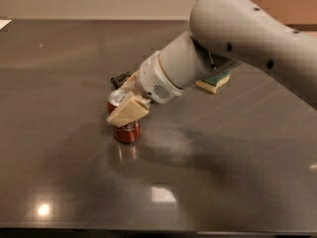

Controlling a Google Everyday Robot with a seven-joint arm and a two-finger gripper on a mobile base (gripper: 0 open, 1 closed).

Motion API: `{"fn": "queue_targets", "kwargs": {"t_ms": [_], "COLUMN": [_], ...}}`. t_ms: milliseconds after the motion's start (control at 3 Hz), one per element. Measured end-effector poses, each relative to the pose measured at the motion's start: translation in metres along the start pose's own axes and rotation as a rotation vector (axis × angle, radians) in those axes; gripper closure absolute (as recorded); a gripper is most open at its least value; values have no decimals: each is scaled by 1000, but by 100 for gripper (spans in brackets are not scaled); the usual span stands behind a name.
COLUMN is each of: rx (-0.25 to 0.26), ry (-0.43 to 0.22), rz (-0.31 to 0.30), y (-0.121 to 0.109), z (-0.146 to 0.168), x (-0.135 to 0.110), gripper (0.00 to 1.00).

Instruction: Knock coke can over

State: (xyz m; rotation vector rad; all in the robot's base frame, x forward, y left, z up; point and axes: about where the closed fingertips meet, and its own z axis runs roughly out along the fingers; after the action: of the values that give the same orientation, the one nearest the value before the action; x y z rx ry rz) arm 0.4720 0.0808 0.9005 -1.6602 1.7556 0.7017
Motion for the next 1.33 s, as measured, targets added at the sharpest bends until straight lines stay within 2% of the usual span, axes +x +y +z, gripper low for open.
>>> {"fn": "queue_targets", "kwargs": {"t_ms": [333, 667, 1000, 1333], "rx": [23, 69, 95, 85], "ry": [56, 173, 324, 460], "rz": [-13, -32, -51, -65], "y": [-2, -5, -4, -4], "z": [-19, -51, -74, -85], "x": [4, 11, 26, 46], "gripper": [88, 100, 100, 100]}}
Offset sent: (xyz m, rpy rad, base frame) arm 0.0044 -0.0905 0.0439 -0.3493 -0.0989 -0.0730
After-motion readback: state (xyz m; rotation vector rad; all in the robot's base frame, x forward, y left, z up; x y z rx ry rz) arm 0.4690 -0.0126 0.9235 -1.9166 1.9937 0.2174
